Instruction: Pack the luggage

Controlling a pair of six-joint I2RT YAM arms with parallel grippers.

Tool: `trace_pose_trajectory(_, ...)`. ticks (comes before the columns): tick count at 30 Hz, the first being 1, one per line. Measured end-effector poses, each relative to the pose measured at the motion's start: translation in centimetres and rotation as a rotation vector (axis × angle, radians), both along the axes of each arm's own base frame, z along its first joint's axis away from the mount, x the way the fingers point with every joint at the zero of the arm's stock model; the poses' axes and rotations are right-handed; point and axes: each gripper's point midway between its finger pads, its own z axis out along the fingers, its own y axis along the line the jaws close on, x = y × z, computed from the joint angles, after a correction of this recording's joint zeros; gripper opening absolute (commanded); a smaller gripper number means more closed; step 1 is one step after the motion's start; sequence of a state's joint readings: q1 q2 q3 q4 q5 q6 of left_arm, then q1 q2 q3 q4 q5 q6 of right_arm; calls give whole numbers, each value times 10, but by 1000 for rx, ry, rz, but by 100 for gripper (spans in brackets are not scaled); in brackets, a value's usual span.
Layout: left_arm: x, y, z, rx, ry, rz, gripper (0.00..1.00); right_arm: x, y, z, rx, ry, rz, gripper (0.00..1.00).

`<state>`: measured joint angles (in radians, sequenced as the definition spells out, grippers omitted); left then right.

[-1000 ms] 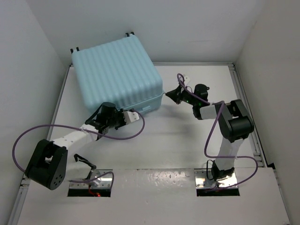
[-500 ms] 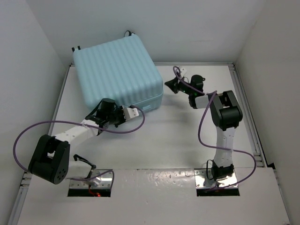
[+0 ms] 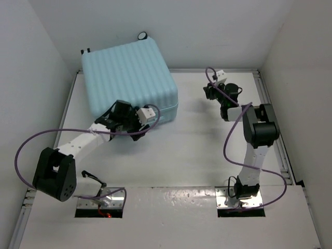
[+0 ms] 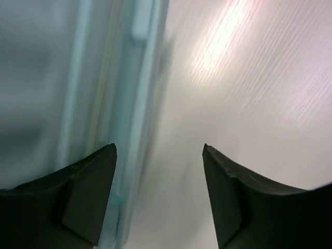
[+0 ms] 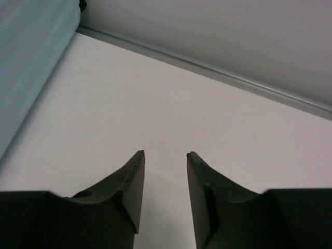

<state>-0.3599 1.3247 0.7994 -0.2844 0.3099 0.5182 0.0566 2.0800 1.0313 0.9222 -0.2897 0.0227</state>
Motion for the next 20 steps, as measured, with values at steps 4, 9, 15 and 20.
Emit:
trace_pose_trajectory(4,18,-33,77,-111,-82,1,91,-31,-6,64,10,-66,2,51)
trace_pose_trajectory(9,42,-49,226,-301,-317,96,100,-77,-18,137,52,-109,25,76)
trace_pose_trajectory(15,62,-8,327,-409,-502,378,100,-141,-35,169,124,9,56,100)
trace_pose_trajectory(20,58,37,254,-312,-354,577,100,-191,-53,178,156,77,23,100)
